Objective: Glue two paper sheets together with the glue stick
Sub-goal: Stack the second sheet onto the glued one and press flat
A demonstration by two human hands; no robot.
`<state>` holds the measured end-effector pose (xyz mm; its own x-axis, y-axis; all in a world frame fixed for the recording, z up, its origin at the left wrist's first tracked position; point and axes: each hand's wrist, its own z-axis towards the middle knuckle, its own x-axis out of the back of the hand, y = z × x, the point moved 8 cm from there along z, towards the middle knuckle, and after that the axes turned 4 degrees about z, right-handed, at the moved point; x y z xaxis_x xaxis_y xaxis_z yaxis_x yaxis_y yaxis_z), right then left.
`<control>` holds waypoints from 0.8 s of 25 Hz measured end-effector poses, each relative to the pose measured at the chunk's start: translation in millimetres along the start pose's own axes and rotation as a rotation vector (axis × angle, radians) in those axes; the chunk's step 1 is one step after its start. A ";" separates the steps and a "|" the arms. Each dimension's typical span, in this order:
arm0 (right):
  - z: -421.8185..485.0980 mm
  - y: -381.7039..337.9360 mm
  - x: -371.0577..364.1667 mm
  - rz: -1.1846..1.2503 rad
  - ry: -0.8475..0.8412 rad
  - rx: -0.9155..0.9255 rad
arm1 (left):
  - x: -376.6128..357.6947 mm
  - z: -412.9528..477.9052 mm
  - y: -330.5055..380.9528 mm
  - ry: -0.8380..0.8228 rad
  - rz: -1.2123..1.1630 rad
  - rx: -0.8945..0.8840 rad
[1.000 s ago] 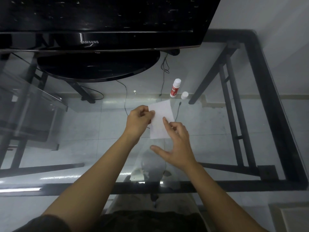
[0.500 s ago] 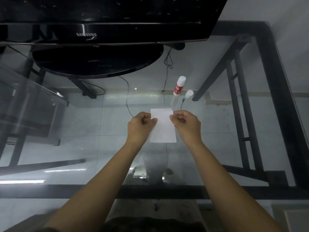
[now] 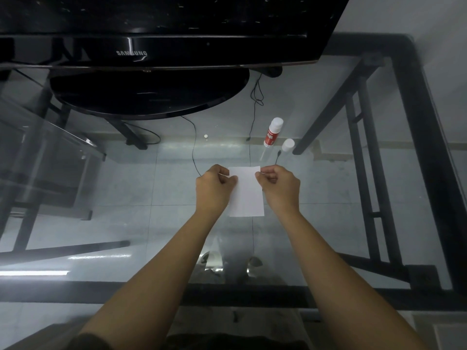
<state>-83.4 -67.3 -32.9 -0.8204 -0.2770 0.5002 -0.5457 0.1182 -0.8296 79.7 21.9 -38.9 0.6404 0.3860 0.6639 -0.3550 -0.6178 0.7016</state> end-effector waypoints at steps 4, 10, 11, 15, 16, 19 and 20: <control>0.8 1.0 0.8 -0.021 0.026 -0.002 | -0.2 -0.1 1.1 0.017 -0.007 0.003; -0.6 1.0 -1.1 -0.033 0.045 -0.012 | -0.6 1.2 -0.3 0.002 -0.013 0.052; -0.8 0.6 -1.2 -0.042 0.051 -0.010 | -0.7 1.6 -0.2 -0.003 -0.007 0.059; -2.6 -2.9 -0.9 -0.063 0.076 0.013 | -1.1 2.9 0.6 -0.011 0.005 0.092; -3.2 -4.0 -1.0 -0.072 0.083 0.019 | -1.3 2.7 1.2 -0.010 0.011 0.096; -3.8 -7.7 -1.2 -0.106 0.102 0.033 | -1.3 2.7 2.2 -0.010 0.019 0.118; -3.2 -8.6 -1.4 -0.124 0.108 0.034 | -1.2 3.1 2.3 -0.014 0.023 0.130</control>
<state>-78.2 -64.9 -25.6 -0.7619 -0.1827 0.6215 -0.6392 0.0564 -0.7670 80.2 17.8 -38.9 0.6429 0.3621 0.6750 -0.2789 -0.7101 0.6465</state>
